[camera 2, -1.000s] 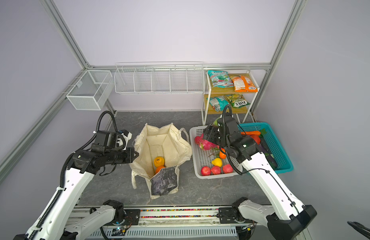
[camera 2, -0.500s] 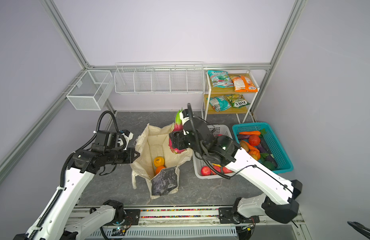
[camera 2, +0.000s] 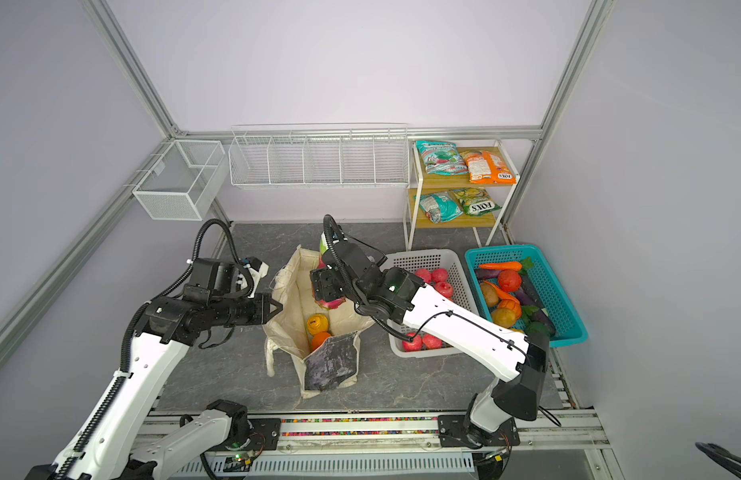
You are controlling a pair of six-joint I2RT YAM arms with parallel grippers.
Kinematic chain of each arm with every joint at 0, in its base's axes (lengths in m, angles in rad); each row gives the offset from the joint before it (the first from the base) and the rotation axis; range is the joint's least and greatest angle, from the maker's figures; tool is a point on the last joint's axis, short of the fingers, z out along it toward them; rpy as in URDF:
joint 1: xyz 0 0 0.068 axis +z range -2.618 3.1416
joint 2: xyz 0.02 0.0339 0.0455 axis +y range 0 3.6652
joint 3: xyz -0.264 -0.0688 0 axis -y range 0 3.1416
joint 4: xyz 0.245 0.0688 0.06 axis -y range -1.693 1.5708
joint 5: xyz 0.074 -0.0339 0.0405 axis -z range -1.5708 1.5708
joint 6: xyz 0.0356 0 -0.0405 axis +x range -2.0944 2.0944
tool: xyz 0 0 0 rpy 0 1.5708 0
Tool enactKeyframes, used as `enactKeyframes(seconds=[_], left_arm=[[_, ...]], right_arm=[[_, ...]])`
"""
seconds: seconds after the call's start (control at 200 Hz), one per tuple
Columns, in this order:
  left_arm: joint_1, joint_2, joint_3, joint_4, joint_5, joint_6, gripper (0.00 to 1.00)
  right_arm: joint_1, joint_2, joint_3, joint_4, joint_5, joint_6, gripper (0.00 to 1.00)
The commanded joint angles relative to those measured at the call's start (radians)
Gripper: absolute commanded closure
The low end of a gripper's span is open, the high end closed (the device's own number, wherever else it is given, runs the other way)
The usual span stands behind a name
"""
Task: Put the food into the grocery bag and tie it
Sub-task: 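Carry the dragon fruit with the right gripper over the open tote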
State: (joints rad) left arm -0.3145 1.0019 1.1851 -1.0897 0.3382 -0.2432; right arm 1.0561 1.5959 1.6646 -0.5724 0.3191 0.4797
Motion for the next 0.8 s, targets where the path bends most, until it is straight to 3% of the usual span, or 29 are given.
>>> enactKeyframes(seconds=[0.0, 0.8], left_arm=[[-0.004, -0.007, 0.04, 0.017, 0.022, -0.004, 1.0], [-0.004, -0.011, 0.033, 0.044, 0.016, -0.019, 1.0]], right_arm=[[0.01, 0.059, 0.008, 0.046, -0.043, 0.021, 0.22], [0.04, 0.221, -0.09, 0.111, -0.181, 0.071, 0.19]])
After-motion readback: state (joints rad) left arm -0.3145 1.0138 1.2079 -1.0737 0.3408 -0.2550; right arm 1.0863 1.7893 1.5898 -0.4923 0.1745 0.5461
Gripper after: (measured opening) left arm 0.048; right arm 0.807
